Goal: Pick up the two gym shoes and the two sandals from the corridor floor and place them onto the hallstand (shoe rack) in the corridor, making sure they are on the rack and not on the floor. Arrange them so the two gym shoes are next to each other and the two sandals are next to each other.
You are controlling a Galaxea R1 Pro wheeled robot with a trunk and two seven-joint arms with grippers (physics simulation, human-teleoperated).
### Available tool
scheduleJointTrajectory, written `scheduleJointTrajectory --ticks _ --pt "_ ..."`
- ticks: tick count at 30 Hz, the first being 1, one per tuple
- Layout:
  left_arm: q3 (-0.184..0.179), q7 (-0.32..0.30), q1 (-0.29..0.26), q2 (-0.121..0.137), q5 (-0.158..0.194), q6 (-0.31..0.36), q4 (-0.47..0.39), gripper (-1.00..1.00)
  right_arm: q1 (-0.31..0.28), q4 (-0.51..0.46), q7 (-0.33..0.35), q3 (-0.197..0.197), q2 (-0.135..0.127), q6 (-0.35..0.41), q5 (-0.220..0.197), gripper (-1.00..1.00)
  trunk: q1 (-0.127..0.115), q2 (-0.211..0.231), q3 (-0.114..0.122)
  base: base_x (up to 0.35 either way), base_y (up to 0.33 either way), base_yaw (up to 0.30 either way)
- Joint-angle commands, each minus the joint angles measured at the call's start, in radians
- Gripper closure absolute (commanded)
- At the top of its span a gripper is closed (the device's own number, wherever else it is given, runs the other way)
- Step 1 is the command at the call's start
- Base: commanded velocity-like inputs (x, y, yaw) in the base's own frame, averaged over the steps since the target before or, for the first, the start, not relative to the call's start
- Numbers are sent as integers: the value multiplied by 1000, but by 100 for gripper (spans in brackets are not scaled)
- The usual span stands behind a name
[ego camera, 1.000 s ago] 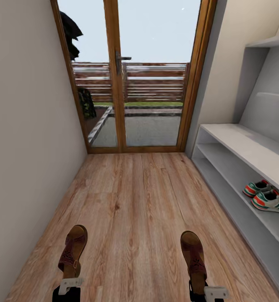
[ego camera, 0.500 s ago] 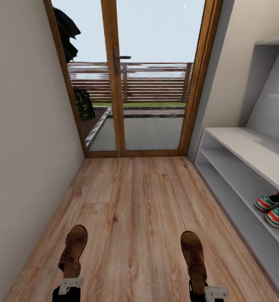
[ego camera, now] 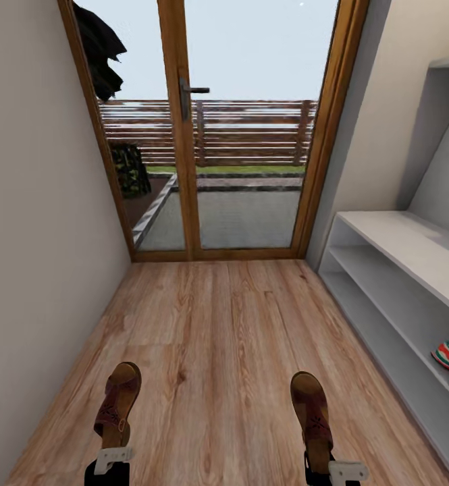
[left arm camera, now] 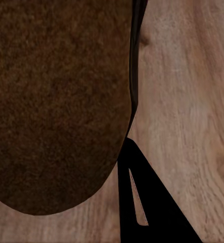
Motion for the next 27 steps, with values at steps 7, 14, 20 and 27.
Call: scheduleJointTrajectory --ticks 7,14,20,27 --pt "8 -7 -1 -1 -6 -3 -1 100 -1 1 -6 -2 0 -2 8 100 0 0 -1 339 2 0" --pt "8 -7 -1 -1 -6 -3 -1 100 -1 1 -6 -2 0 -2 8 100 0 0 -1 339 72 0" --pt "8 -7 -1 0 -6 -3 -1 100 -1 1 -6 -2 0 -2 8 100 0 0 -1 339 93 0" --pt "8 -7 -1 -1 -6 -3 -1 100 -1 1 -6 -2 0 -2 8 100 0 0 -1 339 58 0"
